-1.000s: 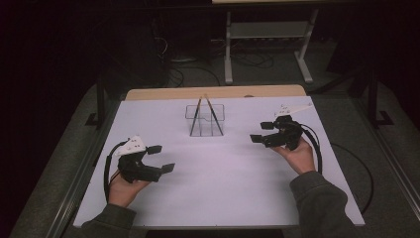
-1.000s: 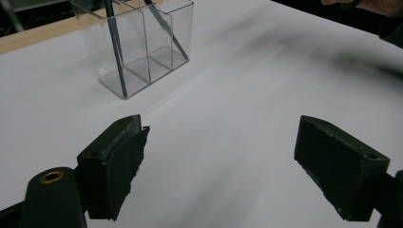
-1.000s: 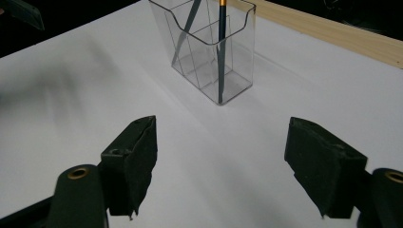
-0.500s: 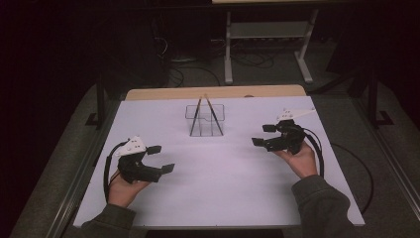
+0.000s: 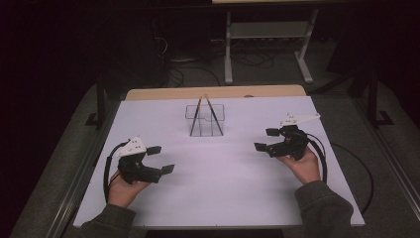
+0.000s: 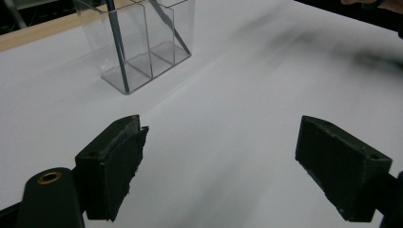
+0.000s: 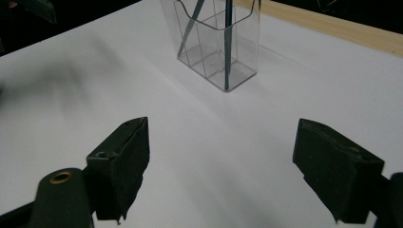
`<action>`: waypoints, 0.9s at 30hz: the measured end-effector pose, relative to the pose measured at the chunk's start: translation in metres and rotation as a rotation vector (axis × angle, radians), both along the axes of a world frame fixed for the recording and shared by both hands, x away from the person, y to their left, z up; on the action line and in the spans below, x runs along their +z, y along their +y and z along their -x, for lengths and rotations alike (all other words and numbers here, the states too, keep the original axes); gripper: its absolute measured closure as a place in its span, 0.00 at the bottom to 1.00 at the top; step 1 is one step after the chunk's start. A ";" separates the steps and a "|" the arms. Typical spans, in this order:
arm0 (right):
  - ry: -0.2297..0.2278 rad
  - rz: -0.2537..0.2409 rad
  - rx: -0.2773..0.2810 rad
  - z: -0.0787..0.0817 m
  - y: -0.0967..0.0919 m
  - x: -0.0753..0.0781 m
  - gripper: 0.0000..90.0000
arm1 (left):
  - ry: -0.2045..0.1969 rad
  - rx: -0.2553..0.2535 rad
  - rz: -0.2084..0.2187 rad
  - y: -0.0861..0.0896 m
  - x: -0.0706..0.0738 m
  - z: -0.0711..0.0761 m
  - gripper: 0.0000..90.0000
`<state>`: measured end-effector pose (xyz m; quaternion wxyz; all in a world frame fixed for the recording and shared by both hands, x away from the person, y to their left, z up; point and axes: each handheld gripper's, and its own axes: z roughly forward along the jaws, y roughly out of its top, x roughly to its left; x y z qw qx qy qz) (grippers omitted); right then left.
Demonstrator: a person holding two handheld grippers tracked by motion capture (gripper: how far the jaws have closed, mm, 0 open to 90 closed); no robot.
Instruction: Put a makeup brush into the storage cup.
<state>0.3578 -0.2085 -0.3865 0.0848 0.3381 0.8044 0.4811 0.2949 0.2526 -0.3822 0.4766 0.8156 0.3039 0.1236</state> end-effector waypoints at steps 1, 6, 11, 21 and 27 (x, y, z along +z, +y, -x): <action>-0.007 -0.001 -0.005 0.002 -0.001 0.000 0.20 | -0.003 0.001 -0.001 0.000 0.000 0.000 0.17; -0.012 0.000 -0.015 0.009 -0.005 -0.004 0.20 | -0.005 0.009 0.003 0.001 0.001 0.002 0.17; 0.001 0.012 -0.015 0.014 -0.005 -0.004 0.18 | -0.010 0.015 -0.004 0.003 0.001 0.004 0.17; -0.025 0.031 -0.016 0.025 -0.002 -0.005 0.17 | -0.019 0.028 -0.002 0.006 0.002 0.009 0.17; -0.039 0.032 -0.031 0.029 -0.004 -0.004 0.17 | -0.027 0.029 -0.004 0.008 0.002 0.012 0.17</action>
